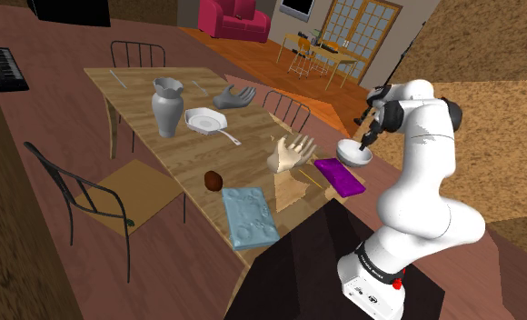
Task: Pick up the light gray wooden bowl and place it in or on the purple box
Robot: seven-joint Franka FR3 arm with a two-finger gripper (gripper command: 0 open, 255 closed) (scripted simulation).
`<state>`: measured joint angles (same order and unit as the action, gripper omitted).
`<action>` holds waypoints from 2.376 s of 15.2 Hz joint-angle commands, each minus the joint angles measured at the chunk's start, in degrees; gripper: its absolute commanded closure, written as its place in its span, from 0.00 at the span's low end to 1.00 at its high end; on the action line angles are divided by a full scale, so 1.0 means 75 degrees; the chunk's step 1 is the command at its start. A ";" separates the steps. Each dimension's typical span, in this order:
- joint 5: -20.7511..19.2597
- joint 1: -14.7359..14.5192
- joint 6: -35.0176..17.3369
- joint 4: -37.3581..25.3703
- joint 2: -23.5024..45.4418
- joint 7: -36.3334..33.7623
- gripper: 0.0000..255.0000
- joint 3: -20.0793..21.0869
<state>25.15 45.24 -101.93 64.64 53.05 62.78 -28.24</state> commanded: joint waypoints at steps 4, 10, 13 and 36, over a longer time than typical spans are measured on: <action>0.0070 0.0728 0.0705 -0.1860 0.1041 -0.0052 1.00 0.0154; 0.0138 0.0717 0.0307 -0.1712 0.1306 -0.0002 1.00 0.0212; 0.0173 0.0727 0.0131 -0.1694 0.1466 0.0014 1.00 0.0246; 0.0237 0.0843 -0.0088 -0.2009 0.1972 -0.0006 0.00 0.0340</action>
<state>27.03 51.44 -103.34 50.20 68.03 62.89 -25.62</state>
